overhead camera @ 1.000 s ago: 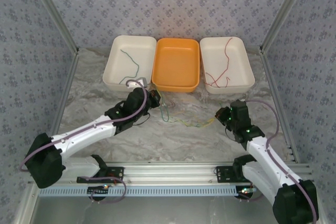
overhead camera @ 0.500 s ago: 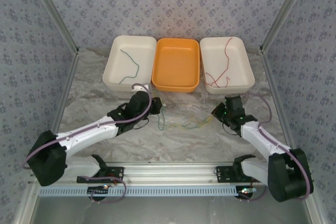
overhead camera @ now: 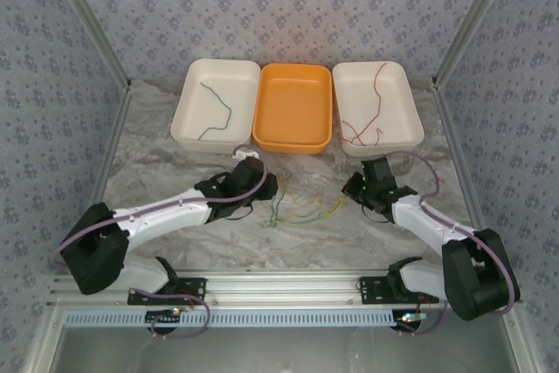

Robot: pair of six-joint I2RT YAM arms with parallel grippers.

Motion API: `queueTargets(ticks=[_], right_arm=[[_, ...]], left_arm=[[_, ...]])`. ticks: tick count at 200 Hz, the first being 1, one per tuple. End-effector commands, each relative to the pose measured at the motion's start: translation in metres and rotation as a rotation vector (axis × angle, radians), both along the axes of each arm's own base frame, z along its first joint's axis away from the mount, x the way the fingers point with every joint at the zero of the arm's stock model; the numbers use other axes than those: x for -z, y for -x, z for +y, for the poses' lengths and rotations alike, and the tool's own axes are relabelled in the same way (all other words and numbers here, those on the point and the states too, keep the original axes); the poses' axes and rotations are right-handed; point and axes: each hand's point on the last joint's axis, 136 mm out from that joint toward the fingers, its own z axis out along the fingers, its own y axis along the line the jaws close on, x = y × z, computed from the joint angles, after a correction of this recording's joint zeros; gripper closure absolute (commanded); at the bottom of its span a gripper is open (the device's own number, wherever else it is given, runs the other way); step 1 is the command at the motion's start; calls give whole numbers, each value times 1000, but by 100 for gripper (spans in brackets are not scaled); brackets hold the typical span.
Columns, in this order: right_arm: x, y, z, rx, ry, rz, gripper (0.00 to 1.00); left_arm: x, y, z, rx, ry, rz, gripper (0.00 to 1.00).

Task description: Untangle the cables

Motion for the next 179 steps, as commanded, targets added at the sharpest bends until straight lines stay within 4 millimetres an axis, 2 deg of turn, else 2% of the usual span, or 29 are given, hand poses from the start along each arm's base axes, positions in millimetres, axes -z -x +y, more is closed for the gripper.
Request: queueTargets(ticks=[1, 33, 87, 119, 139, 153, 179], right_arm=[[-14, -5, -1, -6, 23, -32, 100], [-15, -6, 1, -9, 19, -36, 100], [-13, -4, 2, -13, 21, -32, 100], [-13, -4, 0, -5, 26, -34, 100], [-14, -5, -2, -2, 33, -38, 100], [-14, -6, -5, 6, 46, -41, 100], [-18, -13, -21, 36, 65, -49, 100]], left_arm=[[23, 22, 5, 24, -119, 97, 65], [48, 37, -7, 56, -155, 172, 65], [80, 35, -18, 79, -207, 228, 68], [89, 34, -29, 103, -194, 241, 79], [82, 34, -25, 89, -186, 222, 100], [69, 34, -18, 80, -185, 200, 100], [29, 37, -9, 127, -152, 176, 100]])
